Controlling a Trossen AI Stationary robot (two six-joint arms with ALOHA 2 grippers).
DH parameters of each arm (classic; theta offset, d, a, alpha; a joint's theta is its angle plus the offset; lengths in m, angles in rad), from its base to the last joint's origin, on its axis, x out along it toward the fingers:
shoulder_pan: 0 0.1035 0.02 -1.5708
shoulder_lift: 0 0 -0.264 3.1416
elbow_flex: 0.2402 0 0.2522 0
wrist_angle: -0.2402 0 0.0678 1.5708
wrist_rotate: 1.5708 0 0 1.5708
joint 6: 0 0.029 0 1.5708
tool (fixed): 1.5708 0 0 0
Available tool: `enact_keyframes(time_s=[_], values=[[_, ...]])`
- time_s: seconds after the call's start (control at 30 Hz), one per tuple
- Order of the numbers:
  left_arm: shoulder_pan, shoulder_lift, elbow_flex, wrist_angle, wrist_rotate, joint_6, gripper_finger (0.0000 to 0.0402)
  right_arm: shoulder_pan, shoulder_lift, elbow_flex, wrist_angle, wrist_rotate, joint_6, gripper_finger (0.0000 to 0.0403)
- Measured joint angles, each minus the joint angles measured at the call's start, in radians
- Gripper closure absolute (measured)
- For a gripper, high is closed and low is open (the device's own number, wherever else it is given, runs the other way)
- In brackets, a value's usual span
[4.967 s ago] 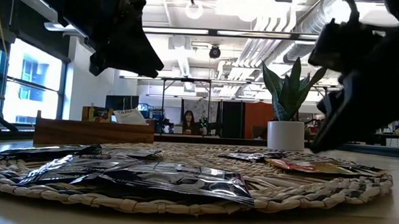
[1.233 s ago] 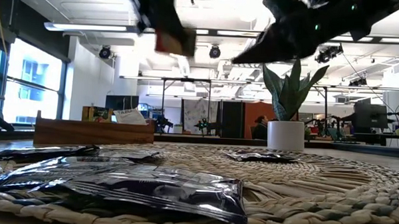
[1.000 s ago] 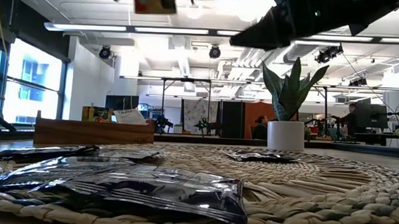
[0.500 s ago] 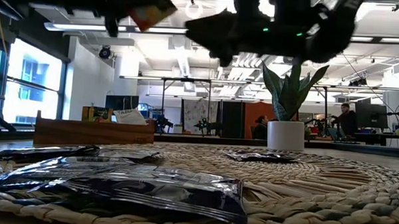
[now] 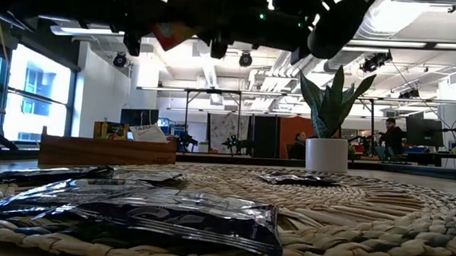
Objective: Pick & Place Tea
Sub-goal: Put the orange tea bag into the middle compartment of the wooden organizer
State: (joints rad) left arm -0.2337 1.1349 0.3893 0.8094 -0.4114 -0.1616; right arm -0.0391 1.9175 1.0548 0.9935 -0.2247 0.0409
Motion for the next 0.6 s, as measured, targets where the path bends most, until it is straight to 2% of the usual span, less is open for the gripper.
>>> enact_keyframes(time_s=[0.23,0.6], values=[[-0.038,0.001,0.001,-0.009,-0.093,0.012,0.0401,0.0,-0.021,-0.07,0.029,-0.002,0.012,0.0321],[-0.063,-0.004,0.003,0.079,-0.101,0.076,0.04,0.001,-0.028,-0.085,0.016,-0.008,0.004,0.0321]])
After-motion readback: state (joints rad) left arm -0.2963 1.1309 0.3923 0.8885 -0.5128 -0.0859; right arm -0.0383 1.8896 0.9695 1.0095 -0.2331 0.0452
